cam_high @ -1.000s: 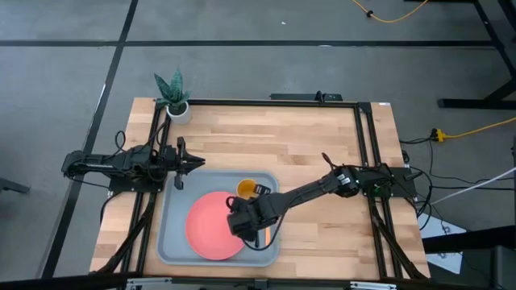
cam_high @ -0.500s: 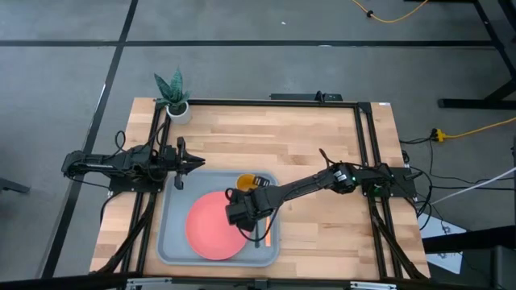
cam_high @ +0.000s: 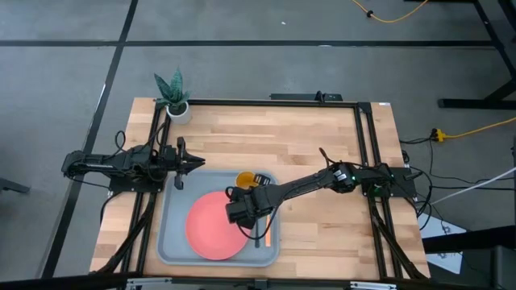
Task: Pick and place plate/cup/fork/spoon on tray
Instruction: Put the yellow cup to the top right of the pink plate on the grey tray, then adjust the black spoon on the grey tray
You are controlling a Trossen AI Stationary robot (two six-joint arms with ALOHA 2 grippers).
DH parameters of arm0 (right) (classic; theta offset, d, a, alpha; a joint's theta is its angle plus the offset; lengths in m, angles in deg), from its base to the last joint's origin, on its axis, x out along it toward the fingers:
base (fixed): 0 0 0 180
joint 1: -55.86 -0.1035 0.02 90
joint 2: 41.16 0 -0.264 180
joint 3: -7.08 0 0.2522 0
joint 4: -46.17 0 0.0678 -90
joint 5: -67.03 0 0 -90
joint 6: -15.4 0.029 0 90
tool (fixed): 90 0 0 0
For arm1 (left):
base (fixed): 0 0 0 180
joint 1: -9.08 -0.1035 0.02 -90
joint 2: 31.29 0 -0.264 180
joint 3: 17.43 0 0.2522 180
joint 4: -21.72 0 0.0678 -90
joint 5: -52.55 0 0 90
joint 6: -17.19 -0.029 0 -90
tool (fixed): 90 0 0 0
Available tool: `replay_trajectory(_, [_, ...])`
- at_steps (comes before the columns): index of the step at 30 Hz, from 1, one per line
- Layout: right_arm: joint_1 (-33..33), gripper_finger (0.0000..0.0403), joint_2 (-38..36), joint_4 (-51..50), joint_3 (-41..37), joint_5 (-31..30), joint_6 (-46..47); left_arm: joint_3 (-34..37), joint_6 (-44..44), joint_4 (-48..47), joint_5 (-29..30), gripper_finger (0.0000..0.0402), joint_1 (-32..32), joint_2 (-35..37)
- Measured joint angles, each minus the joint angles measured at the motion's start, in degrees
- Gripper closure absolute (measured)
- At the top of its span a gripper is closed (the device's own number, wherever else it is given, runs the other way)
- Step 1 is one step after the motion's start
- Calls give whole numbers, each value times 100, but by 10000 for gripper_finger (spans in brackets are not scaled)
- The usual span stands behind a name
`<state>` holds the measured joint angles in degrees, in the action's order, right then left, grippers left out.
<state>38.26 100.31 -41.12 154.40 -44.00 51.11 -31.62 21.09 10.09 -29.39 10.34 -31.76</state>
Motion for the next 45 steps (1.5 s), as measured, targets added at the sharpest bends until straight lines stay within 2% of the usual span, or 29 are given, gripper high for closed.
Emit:
replay_trajectory(6, [-45, 317, -31, -204, 24, 732, 286, 2, 0, 0, 0, 360, 0, 0])
replay_trajectory(11, [-292, 317, -37, -86, -58, 1057, 390, 1, 0, 0, 0, 360, 2, 0])
replay_trajectory(18, [-605, 317, -22, 141, -544, 1160, 260, 0, 0, 0, 0, 360, 2, 0])
replay_trajectory(28, [-651, 317, -22, 910, -578, 1393, -297, 1, 0, 0, 0, 360, 0, 0])
replay_trajectory(35, [-651, 317, -15, 1225, -1084, 1809, -234, 0, 0, 0, 0, 360, 0, 0])
replay_trajectory(45, [-590, 317, -20, 1258, -1071, 1811, -175, 2, 0, 0, 0, 360, 1, 0])
